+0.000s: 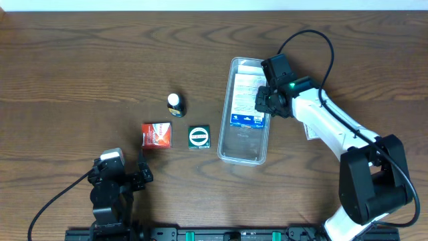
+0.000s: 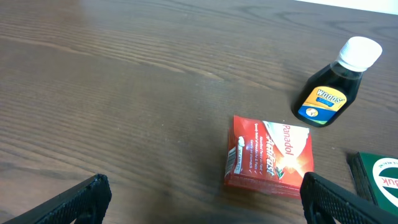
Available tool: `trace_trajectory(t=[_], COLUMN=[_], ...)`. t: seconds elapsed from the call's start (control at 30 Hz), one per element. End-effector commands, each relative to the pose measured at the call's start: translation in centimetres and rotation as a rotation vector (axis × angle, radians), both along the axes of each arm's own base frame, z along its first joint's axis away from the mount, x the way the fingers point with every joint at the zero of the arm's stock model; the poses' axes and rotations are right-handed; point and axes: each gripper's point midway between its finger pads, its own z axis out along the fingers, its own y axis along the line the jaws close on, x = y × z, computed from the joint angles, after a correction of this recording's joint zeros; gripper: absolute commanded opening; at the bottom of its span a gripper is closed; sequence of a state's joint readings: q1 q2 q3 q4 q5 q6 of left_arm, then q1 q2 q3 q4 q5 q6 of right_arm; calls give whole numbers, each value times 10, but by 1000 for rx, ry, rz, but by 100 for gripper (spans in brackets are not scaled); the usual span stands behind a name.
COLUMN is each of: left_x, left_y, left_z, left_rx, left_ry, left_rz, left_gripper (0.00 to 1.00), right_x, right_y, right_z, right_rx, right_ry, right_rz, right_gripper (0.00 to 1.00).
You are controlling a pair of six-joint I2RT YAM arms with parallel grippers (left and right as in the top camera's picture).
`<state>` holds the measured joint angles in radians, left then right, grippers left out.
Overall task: Pack container
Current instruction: 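Move the right gripper to the white-green Panadol box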
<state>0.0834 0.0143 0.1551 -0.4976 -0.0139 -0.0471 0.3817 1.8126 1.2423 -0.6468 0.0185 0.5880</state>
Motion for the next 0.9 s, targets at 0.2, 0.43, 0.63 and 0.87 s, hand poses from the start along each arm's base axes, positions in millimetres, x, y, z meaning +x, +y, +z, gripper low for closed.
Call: trace_trajectory(t=[0.2,0.43,0.63,0.87], left_x=[0,0,0,0], left_y=[-1,-1,-1,-1], left_z=[-8,-8,-8,-8], left_rx=[12,12,12,12], left_ry=[23,23,23,23], left_rz=[-10,-10,-10,-10], left_gripper=[98,98,98,98], right_x=[-14,-24,-28,-41], right_y=[-6,-10,-12,-9], right_z=[-4,-7,-8,-10], right_rx=[-78,-107,-118,-149], right_ry=[40,79,96,132], right_rz=[171,228,246,296], right_gripper=[27,17,15,11])
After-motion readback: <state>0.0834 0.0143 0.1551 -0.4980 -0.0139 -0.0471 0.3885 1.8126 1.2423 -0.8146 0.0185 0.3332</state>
